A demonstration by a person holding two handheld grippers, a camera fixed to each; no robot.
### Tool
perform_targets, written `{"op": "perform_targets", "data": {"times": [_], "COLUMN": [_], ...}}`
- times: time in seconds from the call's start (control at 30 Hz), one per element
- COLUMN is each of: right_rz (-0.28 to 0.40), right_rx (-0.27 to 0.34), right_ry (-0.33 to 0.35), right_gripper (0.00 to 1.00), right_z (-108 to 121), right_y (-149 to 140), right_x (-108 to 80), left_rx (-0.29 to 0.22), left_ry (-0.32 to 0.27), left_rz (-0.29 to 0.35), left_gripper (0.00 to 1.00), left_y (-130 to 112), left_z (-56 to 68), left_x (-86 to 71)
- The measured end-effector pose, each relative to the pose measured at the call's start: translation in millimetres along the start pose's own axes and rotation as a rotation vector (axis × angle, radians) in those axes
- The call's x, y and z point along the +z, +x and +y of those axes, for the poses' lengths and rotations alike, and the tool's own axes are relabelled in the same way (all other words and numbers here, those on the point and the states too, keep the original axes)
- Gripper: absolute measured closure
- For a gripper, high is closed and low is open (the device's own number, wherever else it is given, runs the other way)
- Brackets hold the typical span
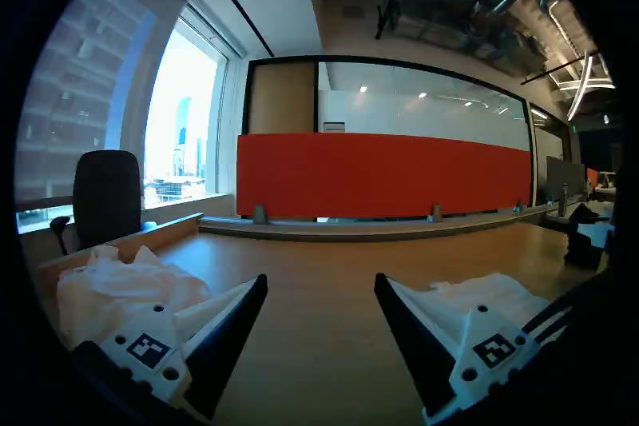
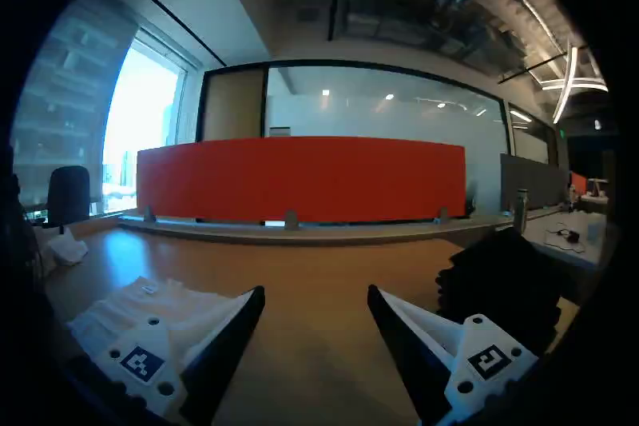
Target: Fold towel
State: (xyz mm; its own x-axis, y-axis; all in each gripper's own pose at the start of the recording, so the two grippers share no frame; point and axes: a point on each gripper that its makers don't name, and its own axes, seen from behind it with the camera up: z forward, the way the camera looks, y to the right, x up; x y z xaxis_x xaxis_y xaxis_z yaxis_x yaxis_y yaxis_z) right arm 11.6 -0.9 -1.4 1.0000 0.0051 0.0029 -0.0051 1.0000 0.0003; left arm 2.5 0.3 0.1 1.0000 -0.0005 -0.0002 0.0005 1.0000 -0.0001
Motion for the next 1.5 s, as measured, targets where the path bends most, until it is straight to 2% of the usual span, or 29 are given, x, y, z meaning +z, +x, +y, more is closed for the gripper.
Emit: {"op": "perform_targets", "data": {"times": [0.1, 0.47, 0.7, 0.87, 0.97, 1.17, 1.37, 1.5], "right_rz": [-0.001, 0.019, 0.009, -0.006, -0.035, -0.119, -0.217, -0.275], "right_rx": [0.005, 0.004, -0.017, -0.052, -0.085, -0.166, -0.249, -0.281], "right_ry": [0.001, 0.002, -0.003, 0.019, 0.060, 0.196, 0.334, 0.406], "right_gripper": [0.01, 0.01, 0.01, 0.01, 0.01, 0.00, 0.00, 0.00], "right_z": [-0.2, -2.2, -2.9, -7.9, -16.6, -40.7, -60.7, -69.6], "right_y": [20.5, 114.5, 151.7, 165.9, 165.2, 154.2, 135.6, 125.9], "right_x": [-1.2, -5.6, -8.3, -9.0, -10.7, -19.2, -32.2, -39.7], "left_rx": [-0.003, 0.013, 0.041, 0.072, 0.094, 0.130, 0.136, 0.144], "left_ry": [-0.002, -0.036, -0.065, -0.103, -0.144, -0.241, -0.340, -0.390], "left_rz": [0.002, 0.008, -0.027, -0.059, -0.091, -0.171, -0.260, -0.306], "left_gripper": [0.00, 0.00, 0.00, 0.00, 0.00, 0.01, 0.00, 0.00], "left_y": [18.2, 116.9, 147.1, 154.9, 152.9, 141.2, 123.8, 112.5], "left_z": [2.3, 18.0, 22.1, 23.8, 26.9, 35.1, 44.7, 50.6], "left_x": [0.4, -3.1, -2.8, -3.3, -5.0, -12.1, -23.2, -30.2]}}
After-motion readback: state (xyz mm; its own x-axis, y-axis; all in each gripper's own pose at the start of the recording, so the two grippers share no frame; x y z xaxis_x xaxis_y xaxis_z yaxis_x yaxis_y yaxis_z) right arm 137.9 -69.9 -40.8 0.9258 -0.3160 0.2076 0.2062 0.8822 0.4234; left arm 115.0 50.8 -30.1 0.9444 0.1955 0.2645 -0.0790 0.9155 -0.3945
